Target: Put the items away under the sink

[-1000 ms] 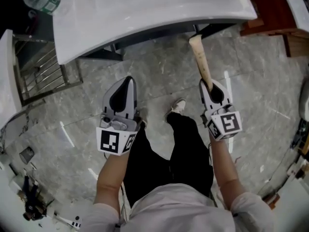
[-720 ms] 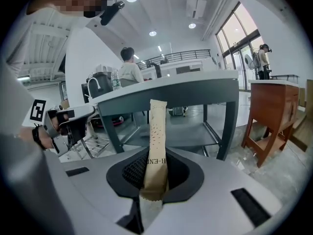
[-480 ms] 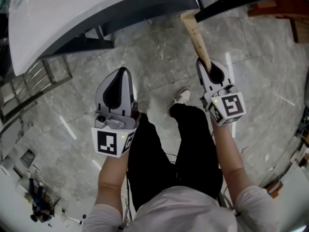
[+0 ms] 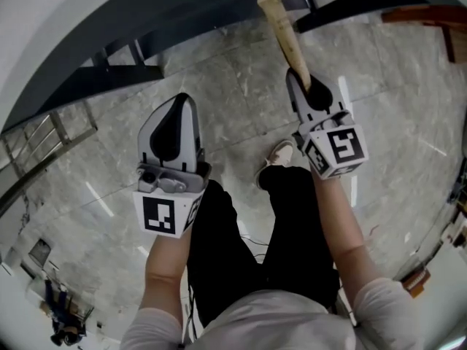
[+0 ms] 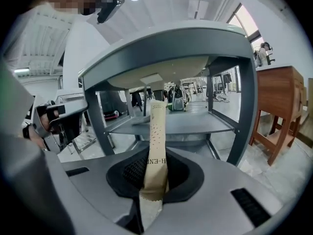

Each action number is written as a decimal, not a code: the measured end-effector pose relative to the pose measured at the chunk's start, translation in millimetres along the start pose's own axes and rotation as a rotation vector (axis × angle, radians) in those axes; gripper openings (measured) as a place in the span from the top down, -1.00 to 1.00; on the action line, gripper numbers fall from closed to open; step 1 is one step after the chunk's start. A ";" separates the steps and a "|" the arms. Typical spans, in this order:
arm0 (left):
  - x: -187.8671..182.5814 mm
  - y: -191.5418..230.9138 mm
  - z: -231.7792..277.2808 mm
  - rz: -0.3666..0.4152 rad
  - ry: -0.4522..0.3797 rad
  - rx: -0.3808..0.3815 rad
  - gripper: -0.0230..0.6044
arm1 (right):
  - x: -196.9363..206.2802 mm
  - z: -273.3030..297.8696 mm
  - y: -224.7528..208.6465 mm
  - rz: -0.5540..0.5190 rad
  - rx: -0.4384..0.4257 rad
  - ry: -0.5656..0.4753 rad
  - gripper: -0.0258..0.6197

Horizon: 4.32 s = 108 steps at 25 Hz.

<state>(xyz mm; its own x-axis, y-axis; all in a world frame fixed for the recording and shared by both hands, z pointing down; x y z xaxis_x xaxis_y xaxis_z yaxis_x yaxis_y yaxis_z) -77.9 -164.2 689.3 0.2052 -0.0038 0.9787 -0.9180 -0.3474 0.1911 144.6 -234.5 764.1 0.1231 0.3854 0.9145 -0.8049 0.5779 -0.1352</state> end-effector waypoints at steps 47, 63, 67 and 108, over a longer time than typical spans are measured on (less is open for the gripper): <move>-16.1 -25.0 33.6 -0.053 0.078 -0.007 0.92 | -74.5 41.8 -26.8 0.004 0.119 0.009 0.72; -126.1 -76.1 58.5 -0.074 0.155 0.040 0.92 | -154.2 -55.7 4.0 0.040 0.106 0.097 0.77; -153.2 -73.6 62.0 -0.065 0.177 0.041 0.92 | -166.2 -62.9 15.8 0.071 0.097 0.116 0.77; -360.8 -128.4 16.2 -0.095 0.026 -0.137 0.92 | -357.5 -166.5 85.0 -0.002 -0.251 0.039 0.77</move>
<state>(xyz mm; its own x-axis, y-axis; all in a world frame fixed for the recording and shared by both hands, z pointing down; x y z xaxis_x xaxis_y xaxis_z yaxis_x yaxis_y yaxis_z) -28.6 -133.4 310.4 0.2858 0.0479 0.9571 -0.9331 -0.2136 0.2894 128.8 -203.5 362.2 0.1507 0.4084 0.9003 -0.6356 0.7375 -0.2282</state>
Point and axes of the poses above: the fingertips, and each gripper's own axes: z forward along the fingers, y to its left, x out of its underside, the point moved 5 cm from there along -z, backward along the fingers, and after that the axes turned 3 degrees about -y, right-handed, at the moved point
